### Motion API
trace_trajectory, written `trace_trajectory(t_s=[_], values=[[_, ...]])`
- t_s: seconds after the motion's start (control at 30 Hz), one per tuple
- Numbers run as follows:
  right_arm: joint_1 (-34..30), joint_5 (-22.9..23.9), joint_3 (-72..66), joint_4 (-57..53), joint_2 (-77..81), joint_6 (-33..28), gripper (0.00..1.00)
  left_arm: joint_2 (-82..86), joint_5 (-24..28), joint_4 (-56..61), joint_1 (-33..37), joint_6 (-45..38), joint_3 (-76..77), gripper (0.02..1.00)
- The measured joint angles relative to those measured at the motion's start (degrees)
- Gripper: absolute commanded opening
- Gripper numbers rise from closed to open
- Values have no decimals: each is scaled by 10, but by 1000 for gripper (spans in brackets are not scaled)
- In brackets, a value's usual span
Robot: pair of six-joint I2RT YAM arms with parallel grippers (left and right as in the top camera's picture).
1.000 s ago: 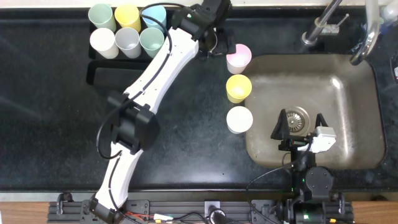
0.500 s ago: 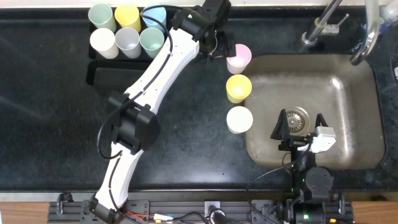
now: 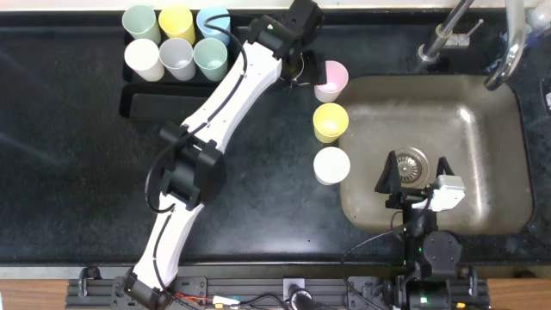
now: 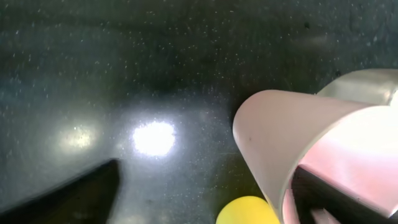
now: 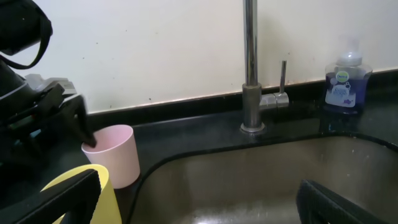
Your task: Store Cups
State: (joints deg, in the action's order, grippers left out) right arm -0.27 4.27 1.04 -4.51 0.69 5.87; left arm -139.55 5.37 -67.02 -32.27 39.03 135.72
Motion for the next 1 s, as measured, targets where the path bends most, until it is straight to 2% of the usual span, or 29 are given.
trace_trajectory(t_s=[0.03,0.1,0.4,0.53,0.8,1.0], values=[[0,0,0,0,0,0,996,0,0,4,0,0,0,202],[0,0,0,0,0,0,996,0,0,11,0,0,0,36],[0,0,0,0,0,0,996,0,11,25,12,0,1,36],[0,0,0,0,0,0,998,9,14,-7,36,0,1,36],[0,0,0,0,0,0,998,172,-5,-163,163,0,1,36],[0,0,0,0,0,0,998,337,-62,-278,251,10,3,36]])
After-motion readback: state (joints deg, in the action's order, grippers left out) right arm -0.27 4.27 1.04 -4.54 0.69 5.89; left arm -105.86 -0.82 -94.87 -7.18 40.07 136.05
